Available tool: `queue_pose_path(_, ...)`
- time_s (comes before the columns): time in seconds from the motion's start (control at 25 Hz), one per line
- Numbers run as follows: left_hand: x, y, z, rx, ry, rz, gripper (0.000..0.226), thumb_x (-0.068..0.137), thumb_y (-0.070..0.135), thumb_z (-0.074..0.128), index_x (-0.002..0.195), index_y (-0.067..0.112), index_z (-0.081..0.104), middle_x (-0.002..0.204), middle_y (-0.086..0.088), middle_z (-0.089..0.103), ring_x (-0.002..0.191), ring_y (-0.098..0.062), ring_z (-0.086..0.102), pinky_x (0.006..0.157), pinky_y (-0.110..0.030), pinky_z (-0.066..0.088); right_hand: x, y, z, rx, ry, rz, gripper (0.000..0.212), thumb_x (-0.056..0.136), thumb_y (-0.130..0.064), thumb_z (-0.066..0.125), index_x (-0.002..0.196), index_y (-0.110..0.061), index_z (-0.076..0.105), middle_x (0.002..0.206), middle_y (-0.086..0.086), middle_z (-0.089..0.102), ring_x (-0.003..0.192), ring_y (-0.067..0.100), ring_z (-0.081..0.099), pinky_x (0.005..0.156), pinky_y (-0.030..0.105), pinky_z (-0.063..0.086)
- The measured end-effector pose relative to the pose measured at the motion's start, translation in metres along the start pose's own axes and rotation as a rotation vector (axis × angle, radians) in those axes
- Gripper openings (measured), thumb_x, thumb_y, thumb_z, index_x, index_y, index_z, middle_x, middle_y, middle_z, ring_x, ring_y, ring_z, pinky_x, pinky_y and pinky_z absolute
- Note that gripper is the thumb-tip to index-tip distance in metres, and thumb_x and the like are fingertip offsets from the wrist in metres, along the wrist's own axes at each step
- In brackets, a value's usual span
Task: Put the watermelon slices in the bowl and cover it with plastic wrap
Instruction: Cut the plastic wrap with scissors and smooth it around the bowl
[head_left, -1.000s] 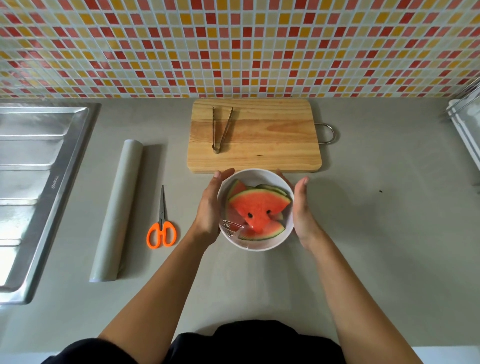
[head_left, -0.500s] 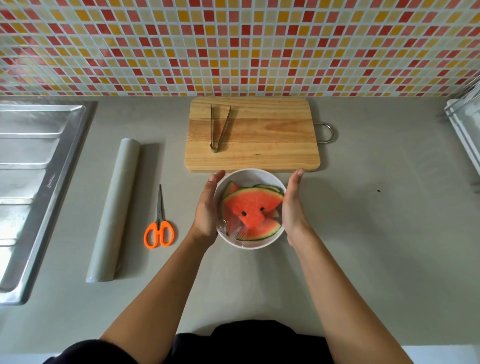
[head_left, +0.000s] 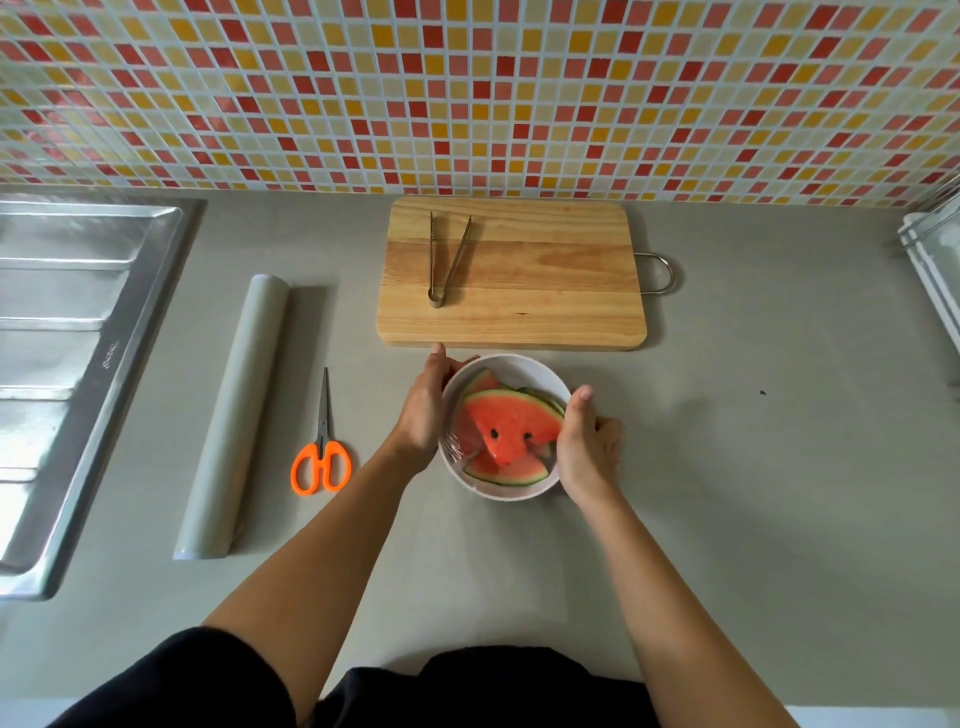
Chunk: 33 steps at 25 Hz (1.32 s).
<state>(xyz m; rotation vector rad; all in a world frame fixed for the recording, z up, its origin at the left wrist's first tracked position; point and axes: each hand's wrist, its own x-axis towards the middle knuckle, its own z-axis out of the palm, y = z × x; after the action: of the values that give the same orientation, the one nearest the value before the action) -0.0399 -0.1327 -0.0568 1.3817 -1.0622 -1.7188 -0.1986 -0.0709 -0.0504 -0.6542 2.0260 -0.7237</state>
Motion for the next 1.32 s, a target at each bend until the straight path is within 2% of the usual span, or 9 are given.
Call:
queue_pose_path(0.12, 0.003, 0.0, -0.001, 0.063, 0.105, 0.039, 0.056, 0.095, 0.058, 0.018, 0.1, 0.033, 0.068, 0.121, 0.001, 0.065, 0.112, -0.011, 0.06, 0.098, -0.03, 0.047, 0.001, 0.004, 0.002, -0.144, 0.073, -0.073, 0.072, 0.084, -0.069, 0.006, 0.136, -0.03, 0.036, 0.135, 0.014, 0.033, 0.13, 0.031, 0.028, 0.111, 0.047, 0.016)
queue_pose_path(0.24, 0.0, 0.01, -0.006, 0.029, 0.423, 0.152, 0.062, 0.1, 0.049, 0.015, 0.107, 0.017, 0.067, 0.112, -0.004, 0.068, 0.104, -0.012, 0.063, 0.089, -0.023, 0.047, 0.003, -0.004, -0.005, -0.171, 0.226, -0.278, 0.076, 0.083, -0.061, 0.011, 0.138, -0.017, 0.037, 0.137, 0.015, 0.039, 0.131, 0.028, 0.03, 0.108, 0.039, 0.018)
queue_pose_path(0.36, -0.033, -0.004, 0.0, -0.158, 0.66, 0.07, 0.054, 0.101, 0.044, 0.018, 0.094, 0.019, 0.065, 0.105, -0.008, 0.068, 0.102, -0.019, 0.063, 0.087, -0.027, 0.045, 0.017, -0.019, -0.021, 0.04, 0.027, -0.469, 0.07, 0.087, -0.057, 0.015, 0.14, -0.017, 0.036, 0.144, 0.004, 0.04, 0.13, 0.009, 0.034, 0.1, 0.015, 0.023)
queue_pose_path(0.44, -0.072, -0.025, 0.019, -0.159, 0.565, 0.035, 0.052, 0.098, 0.05, 0.02, 0.097, 0.024, 0.066, 0.109, -0.002, 0.067, 0.108, -0.017, 0.06, 0.085, -0.024, 0.042, 0.023, -0.029, -0.026, 0.026, -0.207, -0.47, 0.07, 0.086, -0.064, 0.012, 0.14, -0.026, 0.036, 0.146, -0.004, 0.039, 0.126, -0.001, 0.033, 0.095, 0.008, 0.021)
queue_pose_path(0.52, -0.089, -0.037, 0.031, -0.194, 0.402, 0.099, 0.059, 0.093, 0.056, 0.02, 0.113, 0.023, 0.064, 0.118, 0.002, 0.066, 0.115, -0.011, 0.056, 0.094, -0.025, 0.04, 0.022, -0.031, -0.022, -0.013, -0.323, -0.454, 0.076, 0.081, -0.07, 0.009, 0.136, -0.03, 0.043, 0.144, -0.008, 0.042, 0.127, 0.0, 0.034, 0.098, 0.014, 0.022)
queue_pose_path(0.76, -0.019, 0.001, 0.0, -0.214, 0.099, 0.001, 0.073, 0.095, 0.058, 0.001, 0.144, 0.016, 0.036, 0.148, -0.001, 0.041, 0.135, -0.015, 0.038, 0.112, -0.035, 0.027, 0.002, 0.003, -0.032, 0.125, -0.008, -0.313, 0.077, 0.074, -0.076, 0.003, 0.098, -0.037, 0.064, 0.108, 0.0, 0.068, 0.104, 0.022, 0.06, 0.09, 0.038, 0.045)
queue_pose_path(0.92, -0.005, 0.008, -0.016, -0.281, 0.178, 0.029, 0.072, 0.096, 0.056, 0.0, 0.142, 0.017, 0.039, 0.148, 0.001, 0.041, 0.134, -0.014, 0.038, 0.114, -0.034, 0.018, -0.001, 0.016, -0.042, -0.115, 0.194, -0.354, 0.086, 0.075, -0.071, 0.0, 0.107, -0.022, 0.063, 0.112, 0.003, 0.066, 0.107, 0.026, 0.057, 0.082, 0.031, 0.039)
queue_pose_path(1.12, -0.029, -0.014, 0.006, -0.229, 0.122, 0.15, 0.061, 0.091, 0.057, 0.019, 0.119, 0.024, 0.061, 0.128, 0.004, 0.061, 0.12, -0.008, 0.055, 0.102, -0.027, 0.039, 0.022, -0.009, -0.044, 0.193, -0.196, -0.57, 0.086, 0.07, -0.086, 0.009, 0.123, -0.035, 0.053, 0.125, -0.022, 0.052, 0.118, -0.008, 0.044, 0.095, 0.004, 0.029)
queue_pose_path(1.32, -0.023, -0.013, 0.027, -0.168, 0.064, 0.157, 0.061, 0.09, 0.055, 0.025, 0.12, 0.017, 0.062, 0.122, -0.007, 0.065, 0.115, -0.023, 0.059, 0.094, -0.037, 0.05, 0.035, -0.021, -0.02, 0.271, -0.504, -0.534, 0.082, 0.066, -0.088, 0.025, 0.112, -0.03, 0.06, 0.12, -0.002, 0.064, 0.116, 0.016, 0.056, 0.106, 0.043, 0.038)
